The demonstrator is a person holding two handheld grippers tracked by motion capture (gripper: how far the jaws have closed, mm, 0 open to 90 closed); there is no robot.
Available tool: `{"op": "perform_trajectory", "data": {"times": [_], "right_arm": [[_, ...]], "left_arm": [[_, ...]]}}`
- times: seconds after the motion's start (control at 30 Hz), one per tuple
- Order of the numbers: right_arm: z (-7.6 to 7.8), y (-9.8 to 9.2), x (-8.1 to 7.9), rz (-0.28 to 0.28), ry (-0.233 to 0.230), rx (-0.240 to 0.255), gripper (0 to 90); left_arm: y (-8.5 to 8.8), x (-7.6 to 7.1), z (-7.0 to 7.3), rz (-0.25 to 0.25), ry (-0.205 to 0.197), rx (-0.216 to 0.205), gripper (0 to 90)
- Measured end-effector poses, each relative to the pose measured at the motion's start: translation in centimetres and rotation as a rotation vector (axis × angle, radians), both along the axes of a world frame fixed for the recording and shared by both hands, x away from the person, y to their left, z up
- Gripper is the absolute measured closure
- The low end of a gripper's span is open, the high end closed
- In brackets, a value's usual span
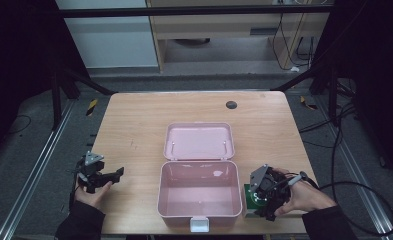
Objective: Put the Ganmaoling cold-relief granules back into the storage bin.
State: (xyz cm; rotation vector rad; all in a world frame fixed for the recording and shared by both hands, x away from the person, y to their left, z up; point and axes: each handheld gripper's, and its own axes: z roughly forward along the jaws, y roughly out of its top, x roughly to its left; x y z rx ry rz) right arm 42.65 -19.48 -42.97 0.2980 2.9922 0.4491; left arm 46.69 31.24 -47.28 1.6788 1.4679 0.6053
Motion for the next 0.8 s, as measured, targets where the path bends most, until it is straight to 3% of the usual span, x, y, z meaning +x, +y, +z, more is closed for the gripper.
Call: {"op": "perform_trajectory", "data": {"times": [0.4,0.8], "right_arm": [[-1.9,-0.3,0.4,0.000,0.038,0.009,6.8],[-1.8,-0.4,0.5,-0.002,0.055,0.014,13.3]], "left_arm": [[0.0,0.0,-0.1,0.001,0.001,0.002,18.8],[0.0,0.0,-0.1,-0.003,0.003,0.006,19.0]]}}
